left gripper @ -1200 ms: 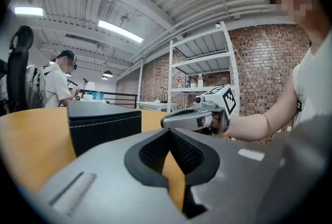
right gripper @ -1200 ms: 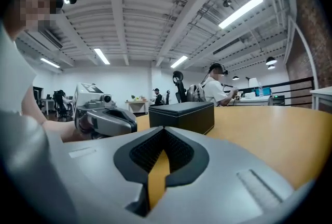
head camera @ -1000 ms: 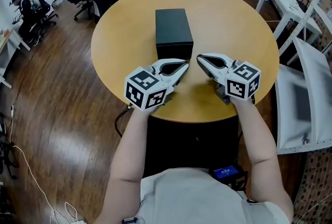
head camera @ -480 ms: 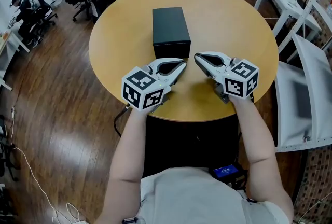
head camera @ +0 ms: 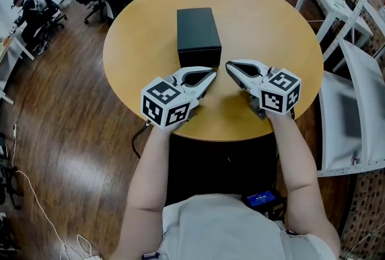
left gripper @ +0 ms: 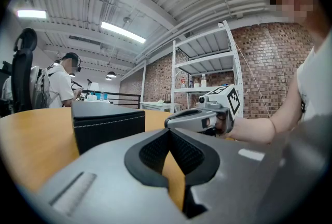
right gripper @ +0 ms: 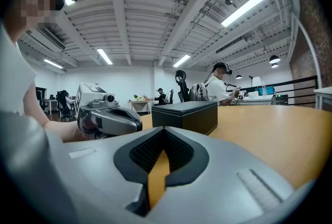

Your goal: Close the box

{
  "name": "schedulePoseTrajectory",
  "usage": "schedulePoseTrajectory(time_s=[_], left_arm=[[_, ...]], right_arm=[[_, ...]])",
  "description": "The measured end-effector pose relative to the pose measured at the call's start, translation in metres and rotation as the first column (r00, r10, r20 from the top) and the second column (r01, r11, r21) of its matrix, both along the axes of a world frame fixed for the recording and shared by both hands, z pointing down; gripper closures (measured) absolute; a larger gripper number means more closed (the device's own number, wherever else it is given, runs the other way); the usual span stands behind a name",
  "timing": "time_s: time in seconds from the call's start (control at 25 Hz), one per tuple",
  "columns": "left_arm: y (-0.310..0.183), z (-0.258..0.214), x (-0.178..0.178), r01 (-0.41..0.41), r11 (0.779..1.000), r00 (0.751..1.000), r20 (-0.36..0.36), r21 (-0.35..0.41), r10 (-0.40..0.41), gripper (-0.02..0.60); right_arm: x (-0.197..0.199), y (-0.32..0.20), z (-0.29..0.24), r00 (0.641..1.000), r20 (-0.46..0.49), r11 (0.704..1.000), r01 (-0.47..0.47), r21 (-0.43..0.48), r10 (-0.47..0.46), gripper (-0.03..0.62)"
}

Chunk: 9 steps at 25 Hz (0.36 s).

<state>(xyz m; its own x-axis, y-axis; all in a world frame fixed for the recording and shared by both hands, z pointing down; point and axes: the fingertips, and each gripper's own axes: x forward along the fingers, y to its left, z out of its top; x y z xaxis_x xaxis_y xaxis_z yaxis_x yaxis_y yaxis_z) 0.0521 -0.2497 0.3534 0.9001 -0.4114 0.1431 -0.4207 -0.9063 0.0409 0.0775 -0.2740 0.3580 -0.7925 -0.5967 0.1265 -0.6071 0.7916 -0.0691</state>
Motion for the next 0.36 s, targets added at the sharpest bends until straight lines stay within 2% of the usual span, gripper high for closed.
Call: schedulePoseTrajectory(time_s=[0.36], left_arm=[[-0.0012, -0.0015, -0.0007, 0.002, 1.0, 1.0, 0.0, 0.0, -0.002, 0.58]], right_arm=[[-0.0009, -0.0012, -0.0013, 1.0, 0.001, 1.0, 0.002, -0.001, -0.002, 0.594]])
